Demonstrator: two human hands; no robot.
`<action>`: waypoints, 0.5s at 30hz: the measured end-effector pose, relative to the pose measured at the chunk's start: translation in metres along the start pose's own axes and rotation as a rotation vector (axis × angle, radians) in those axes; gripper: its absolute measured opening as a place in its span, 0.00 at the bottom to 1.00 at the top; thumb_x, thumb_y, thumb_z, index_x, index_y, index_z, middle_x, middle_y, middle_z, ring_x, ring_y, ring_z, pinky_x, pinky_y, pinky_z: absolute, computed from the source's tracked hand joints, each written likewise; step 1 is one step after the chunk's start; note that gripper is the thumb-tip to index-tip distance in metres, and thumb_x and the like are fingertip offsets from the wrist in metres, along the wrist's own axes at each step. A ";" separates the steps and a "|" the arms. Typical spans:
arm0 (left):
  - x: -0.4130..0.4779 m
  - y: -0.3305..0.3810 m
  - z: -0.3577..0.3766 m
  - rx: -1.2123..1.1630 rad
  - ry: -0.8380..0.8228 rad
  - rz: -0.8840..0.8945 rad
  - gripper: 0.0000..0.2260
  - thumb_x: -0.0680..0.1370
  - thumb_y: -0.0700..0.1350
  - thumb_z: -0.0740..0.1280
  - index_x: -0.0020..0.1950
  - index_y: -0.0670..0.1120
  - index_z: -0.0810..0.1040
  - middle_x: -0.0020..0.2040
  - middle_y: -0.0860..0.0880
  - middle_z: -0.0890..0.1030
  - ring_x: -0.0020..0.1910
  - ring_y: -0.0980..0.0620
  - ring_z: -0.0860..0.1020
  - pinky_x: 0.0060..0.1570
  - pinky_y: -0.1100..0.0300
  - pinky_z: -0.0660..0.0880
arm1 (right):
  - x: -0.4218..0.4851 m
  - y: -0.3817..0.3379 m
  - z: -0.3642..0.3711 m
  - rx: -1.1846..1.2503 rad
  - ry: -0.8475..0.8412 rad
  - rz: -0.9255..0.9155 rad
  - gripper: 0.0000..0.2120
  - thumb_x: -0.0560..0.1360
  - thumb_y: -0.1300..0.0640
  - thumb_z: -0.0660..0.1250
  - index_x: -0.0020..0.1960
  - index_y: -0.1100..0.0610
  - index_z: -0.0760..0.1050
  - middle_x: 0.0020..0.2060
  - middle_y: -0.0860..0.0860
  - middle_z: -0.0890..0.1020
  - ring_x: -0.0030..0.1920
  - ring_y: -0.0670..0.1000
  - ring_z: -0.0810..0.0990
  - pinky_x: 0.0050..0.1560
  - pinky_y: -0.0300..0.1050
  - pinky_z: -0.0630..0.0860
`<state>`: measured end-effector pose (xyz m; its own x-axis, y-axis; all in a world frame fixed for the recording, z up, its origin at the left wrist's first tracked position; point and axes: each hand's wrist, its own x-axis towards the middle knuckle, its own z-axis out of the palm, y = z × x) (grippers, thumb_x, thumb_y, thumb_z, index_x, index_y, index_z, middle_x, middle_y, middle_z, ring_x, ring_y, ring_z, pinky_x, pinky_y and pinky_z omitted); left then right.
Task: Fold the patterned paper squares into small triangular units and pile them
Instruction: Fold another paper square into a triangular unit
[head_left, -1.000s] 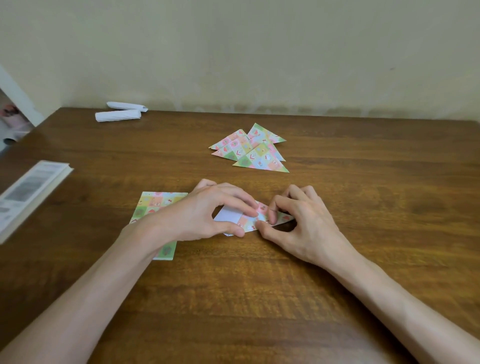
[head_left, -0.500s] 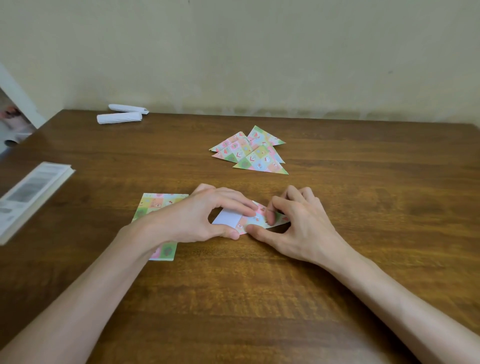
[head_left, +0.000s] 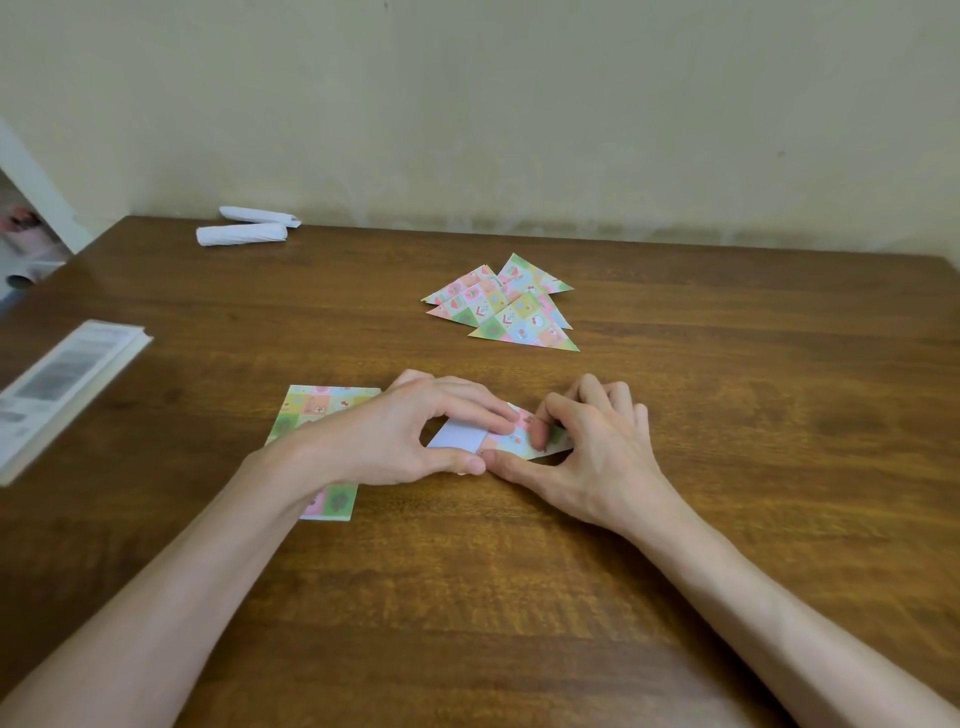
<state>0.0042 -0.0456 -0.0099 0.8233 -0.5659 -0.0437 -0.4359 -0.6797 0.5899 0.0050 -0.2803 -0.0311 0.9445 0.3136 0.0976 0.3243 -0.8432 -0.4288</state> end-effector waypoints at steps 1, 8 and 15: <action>0.000 0.000 0.000 0.008 0.003 -0.002 0.18 0.79 0.53 0.73 0.69 0.62 0.78 0.70 0.70 0.73 0.75 0.68 0.63 0.76 0.56 0.53 | 0.000 -0.001 0.000 -0.002 -0.002 0.007 0.30 0.60 0.17 0.59 0.37 0.44 0.69 0.47 0.40 0.69 0.54 0.48 0.63 0.53 0.46 0.60; 0.001 0.000 0.000 0.028 0.003 -0.005 0.19 0.78 0.53 0.74 0.69 0.63 0.78 0.70 0.73 0.72 0.75 0.68 0.63 0.72 0.62 0.53 | 0.001 -0.004 0.002 -0.007 0.006 0.018 0.27 0.62 0.21 0.65 0.37 0.44 0.69 0.47 0.40 0.69 0.54 0.48 0.63 0.55 0.47 0.62; 0.000 0.001 0.002 0.010 0.000 0.000 0.18 0.80 0.54 0.72 0.69 0.64 0.78 0.71 0.71 0.72 0.76 0.65 0.63 0.75 0.55 0.54 | 0.001 -0.002 -0.001 0.063 -0.014 0.029 0.24 0.63 0.23 0.68 0.40 0.43 0.73 0.48 0.40 0.70 0.57 0.47 0.64 0.58 0.48 0.62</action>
<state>0.0033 -0.0467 -0.0109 0.8235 -0.5656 -0.0436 -0.4395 -0.6847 0.5814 0.0050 -0.2792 -0.0290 0.9524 0.2963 0.0719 0.2927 -0.8228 -0.4871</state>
